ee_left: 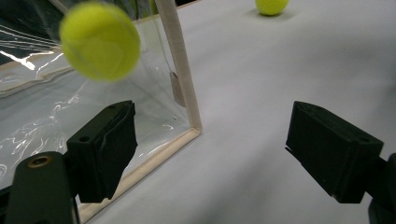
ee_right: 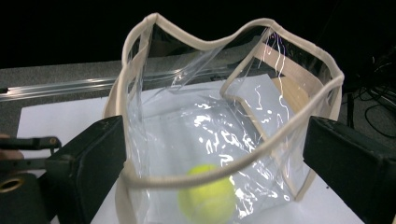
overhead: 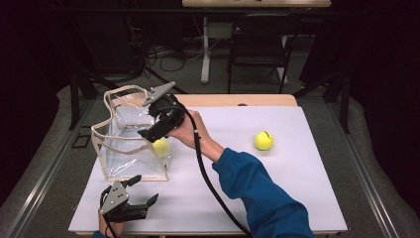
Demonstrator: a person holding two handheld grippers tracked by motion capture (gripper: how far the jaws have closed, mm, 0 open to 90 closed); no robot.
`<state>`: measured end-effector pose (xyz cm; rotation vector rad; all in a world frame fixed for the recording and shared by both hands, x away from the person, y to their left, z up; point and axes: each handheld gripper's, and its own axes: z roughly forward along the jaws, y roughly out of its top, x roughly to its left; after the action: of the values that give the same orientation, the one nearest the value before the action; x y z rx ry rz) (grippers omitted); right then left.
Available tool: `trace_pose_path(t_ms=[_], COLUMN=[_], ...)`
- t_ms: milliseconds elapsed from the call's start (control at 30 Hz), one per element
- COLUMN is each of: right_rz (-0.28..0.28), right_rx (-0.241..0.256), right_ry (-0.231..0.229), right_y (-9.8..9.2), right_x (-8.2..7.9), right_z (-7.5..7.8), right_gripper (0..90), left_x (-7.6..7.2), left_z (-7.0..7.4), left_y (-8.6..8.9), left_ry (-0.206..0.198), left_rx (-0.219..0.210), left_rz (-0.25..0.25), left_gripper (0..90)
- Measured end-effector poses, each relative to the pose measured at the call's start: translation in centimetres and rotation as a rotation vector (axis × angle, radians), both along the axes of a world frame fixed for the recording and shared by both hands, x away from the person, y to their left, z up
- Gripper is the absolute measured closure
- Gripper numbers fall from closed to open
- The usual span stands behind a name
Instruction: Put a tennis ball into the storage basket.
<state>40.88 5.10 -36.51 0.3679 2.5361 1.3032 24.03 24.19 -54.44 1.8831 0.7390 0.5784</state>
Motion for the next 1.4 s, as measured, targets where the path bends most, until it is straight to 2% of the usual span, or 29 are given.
trace_pose_path(t_ms=[167, 633, 800, 1400], right_rz=[-0.002, -0.014, -0.017, -0.045], right_rx=[0.005, -0.034, -0.049, -0.051], right_ry=[0.005, 0.024, 0.039, 0.114], right_y=[-1.5, -4.6, -5.5, -9.7], right_x=[-0.3, -1.0, -1.4, -2.2], right_z=[-0.6, -3.1, -4.4, -9.5], right_gripper=[4.8, 3.7, 3.3, 2.6], left_x=[-0.1, 0.0, -0.1, -0.1], left_z=[0.0, 0.0, 0.0, 0.0], left_y=[0.0, -0.1, 0.0, -0.2], left_ry=[-0.005, -0.005, -0.005, -0.007], left_rx=[0.001, 0.002, 0.000, 0.006], left_rz=[0.001, 0.004, 0.006, 0.006], left_gripper=[16.1, 16.1, 16.1, 16.1])
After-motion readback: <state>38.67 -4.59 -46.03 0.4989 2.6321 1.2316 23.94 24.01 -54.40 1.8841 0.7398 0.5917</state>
